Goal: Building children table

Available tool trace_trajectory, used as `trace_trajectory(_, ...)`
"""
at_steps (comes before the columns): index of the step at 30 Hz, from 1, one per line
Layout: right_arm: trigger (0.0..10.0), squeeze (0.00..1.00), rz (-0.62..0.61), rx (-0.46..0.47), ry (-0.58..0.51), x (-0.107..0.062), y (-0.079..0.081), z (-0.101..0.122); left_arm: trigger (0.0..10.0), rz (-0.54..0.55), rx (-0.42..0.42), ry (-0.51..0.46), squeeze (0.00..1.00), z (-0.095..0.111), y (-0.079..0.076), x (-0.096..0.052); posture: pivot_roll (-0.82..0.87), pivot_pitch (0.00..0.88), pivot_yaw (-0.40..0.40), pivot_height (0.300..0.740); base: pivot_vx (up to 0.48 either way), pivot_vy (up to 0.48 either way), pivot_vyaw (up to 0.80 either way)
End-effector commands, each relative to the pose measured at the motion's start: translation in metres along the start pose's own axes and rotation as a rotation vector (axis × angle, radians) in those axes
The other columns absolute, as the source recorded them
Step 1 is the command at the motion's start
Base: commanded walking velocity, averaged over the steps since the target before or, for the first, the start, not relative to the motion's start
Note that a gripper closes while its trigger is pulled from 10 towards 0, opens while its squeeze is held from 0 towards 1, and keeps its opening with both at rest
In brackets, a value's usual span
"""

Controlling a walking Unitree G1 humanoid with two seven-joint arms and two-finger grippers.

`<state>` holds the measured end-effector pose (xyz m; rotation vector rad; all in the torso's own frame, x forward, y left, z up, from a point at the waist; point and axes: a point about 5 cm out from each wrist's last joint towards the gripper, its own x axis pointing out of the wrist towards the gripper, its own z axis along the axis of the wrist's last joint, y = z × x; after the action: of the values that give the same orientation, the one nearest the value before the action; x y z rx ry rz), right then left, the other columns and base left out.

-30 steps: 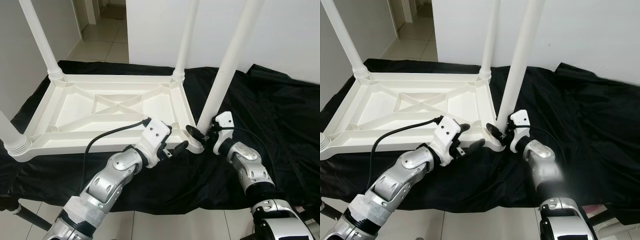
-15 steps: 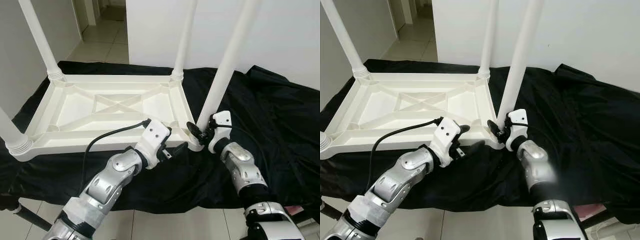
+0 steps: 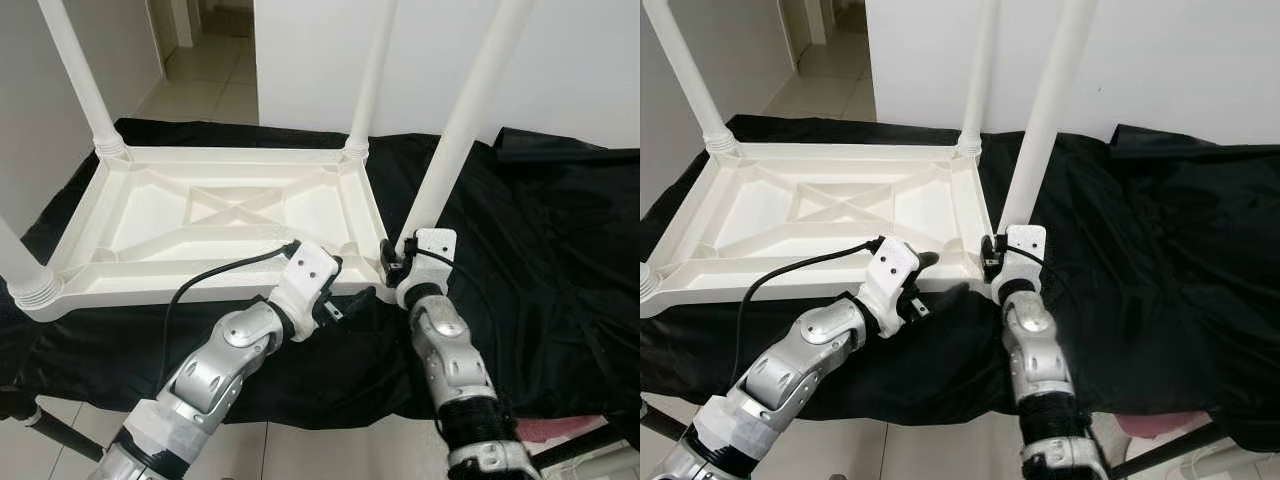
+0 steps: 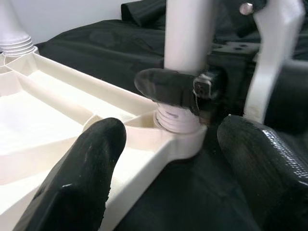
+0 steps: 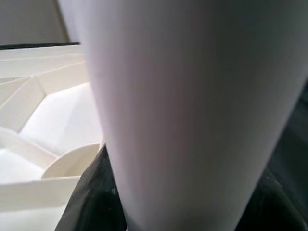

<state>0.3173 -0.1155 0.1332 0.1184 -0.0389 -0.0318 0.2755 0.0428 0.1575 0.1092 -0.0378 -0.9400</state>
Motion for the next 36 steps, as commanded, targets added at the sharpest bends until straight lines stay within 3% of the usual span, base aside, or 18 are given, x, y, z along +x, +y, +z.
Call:
trace_trajectory(1,10.0,0.00,-0.022,0.063,0.092,-0.007,0.005,-0.016,10.0,-0.108,-0.001,0.015,0.00,-0.002,-0.006,-0.001,0.01,0.044,-0.052,0.740,0.000,0.000,0.00)
trace_trajectory(12,10.0,0.00,-0.050,0.040,0.091,-0.008,0.001,-0.010,10.0,-0.117,0.004,0.012,0.00,-0.001,-0.007,0.003,0.01,0.032,-0.058,0.740,0.000,0.000,0.00)
trace_trajectory(13,10.0,1.00,-0.044,0.042,0.081,-0.007,-0.001,-0.008,10.0,-0.112,0.006,0.015,0.00,-0.002,-0.006,0.001,0.02,0.025,-0.071,0.740,0.000,0.000,0.00)
trace_trajectory(16,10.0,1.00,-0.032,0.042,0.066,-0.007,-0.005,-0.004,10.0,-0.103,0.009,0.021,0.00,-0.004,-0.004,-0.002,0.02,0.022,-0.074,0.740,0.000,0.000,0.00)
trace_trajectory(17,10.0,0.00,-0.005,0.040,0.064,-0.007,-0.008,-0.004,10.0,-0.097,0.010,0.022,0.00,-0.004,-0.003,-0.003,0.02,0.017,-0.075,0.740,0.000,0.000,0.00)
trace_trajectory(28,10.0,0.00,0.178,-0.017,0.064,-0.002,-0.023,-0.003,10.0,-0.098,0.012,0.026,0.00,-0.005,-0.003,-0.003,0.02,0.003,-0.067,0.740,0.000,0.000,0.00)
trace_trajectory(33,10.0,0.00,0.369,-0.132,0.048,0.009,-0.034,0.003,10.0,-0.117,0.020,0.029,0.00,-0.005,-0.004,-0.002,0.02,0.000,-0.063,0.740,0.000,0.000,0.00)
trace_trajectory(36,10.0,0.00,0.402,-0.154,0.045,0.010,-0.035,0.003,10.0,-0.118,0.020,0.029,0.00,-0.005,-0.004,-0.002,0.01,0.000,-0.062,0.740,0.000,0.000,0.00)
